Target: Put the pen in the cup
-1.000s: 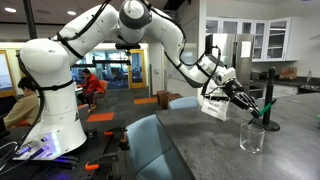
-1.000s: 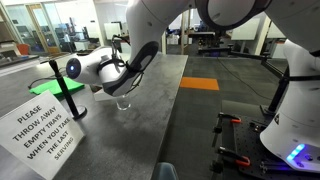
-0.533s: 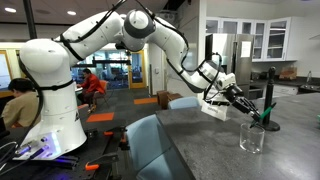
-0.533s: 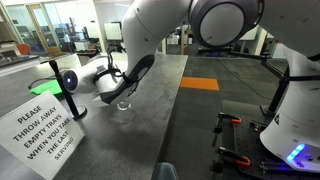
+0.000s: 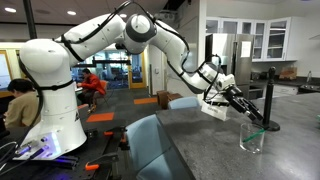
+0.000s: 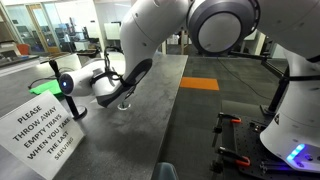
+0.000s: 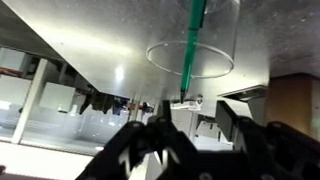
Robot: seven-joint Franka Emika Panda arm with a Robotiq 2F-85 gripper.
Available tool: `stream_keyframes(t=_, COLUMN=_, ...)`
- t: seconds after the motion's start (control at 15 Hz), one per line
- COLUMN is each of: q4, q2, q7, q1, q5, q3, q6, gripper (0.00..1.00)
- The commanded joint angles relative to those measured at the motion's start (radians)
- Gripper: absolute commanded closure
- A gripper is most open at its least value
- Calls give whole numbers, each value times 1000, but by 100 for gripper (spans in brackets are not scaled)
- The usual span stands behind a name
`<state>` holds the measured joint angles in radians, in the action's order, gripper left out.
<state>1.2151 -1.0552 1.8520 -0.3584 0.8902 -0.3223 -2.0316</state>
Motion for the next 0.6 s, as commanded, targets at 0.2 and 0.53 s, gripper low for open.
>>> stream_keyframes(t=0.2, q4=67, q2=150, q7=-243, q1=118, q5=-119, q3=147, q6=-82, gripper=0)
stream_keyframes(t=0.53, q4=201, q2=277, q7=-504, q1=189, q5=-240, q3=184, q6=-205, gripper=0)
